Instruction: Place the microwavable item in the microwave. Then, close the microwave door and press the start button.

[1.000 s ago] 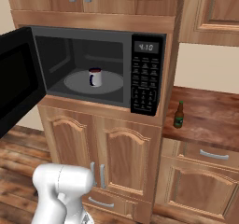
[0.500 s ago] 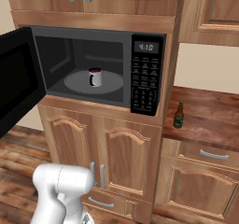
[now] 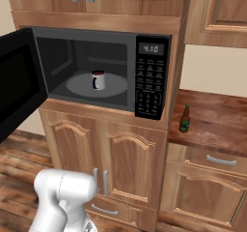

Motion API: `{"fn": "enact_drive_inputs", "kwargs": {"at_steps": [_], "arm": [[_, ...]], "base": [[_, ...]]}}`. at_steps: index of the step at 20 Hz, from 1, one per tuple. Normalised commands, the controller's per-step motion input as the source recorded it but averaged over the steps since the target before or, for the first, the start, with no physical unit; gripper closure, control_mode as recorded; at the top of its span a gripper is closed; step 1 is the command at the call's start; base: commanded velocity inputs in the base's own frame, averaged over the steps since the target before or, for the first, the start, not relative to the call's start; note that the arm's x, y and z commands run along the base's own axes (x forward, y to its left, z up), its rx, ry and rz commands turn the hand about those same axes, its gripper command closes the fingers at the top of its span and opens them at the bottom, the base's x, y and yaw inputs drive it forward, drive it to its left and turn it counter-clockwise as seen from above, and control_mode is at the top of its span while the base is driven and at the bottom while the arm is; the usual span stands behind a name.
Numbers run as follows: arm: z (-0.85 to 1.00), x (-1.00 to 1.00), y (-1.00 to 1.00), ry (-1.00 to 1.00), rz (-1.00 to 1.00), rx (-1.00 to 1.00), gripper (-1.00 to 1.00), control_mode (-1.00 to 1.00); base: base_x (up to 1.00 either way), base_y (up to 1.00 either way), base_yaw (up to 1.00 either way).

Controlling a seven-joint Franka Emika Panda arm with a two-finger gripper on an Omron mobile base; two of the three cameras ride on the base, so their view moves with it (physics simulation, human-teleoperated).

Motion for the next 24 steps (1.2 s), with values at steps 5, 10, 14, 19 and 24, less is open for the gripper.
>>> {"fn": "enact_drive_inputs", "kwargs": {"at_steps": [5, 10, 14, 19, 24], "arm": [[-0.67, 1.00, 0.86, 0.33, 0.00, -0.28, -1.00, -1.00], [-0.62, 1.00, 0.85, 0.37, 0.00, -0.26, -1.00, -1.00], [-0.62, 0.98, 0.88, 0.33, 0.00, -0.27, -1.00, -1.00], [-0.34, 0.63, 0.25, 0.24, -0.02, -0.12, -1.00, -1.00], [-0.06, 0.43, -0.54, 0.19, -0.05, 0.00, -1.00, -1.00]], "base": [[0.00, 0.00, 0.00], [0.00, 0.00, 0.00], [0.00, 0.00, 0.00], [0.00, 0.00, 0.00], [0.00, 0.00, 0.00]]}}
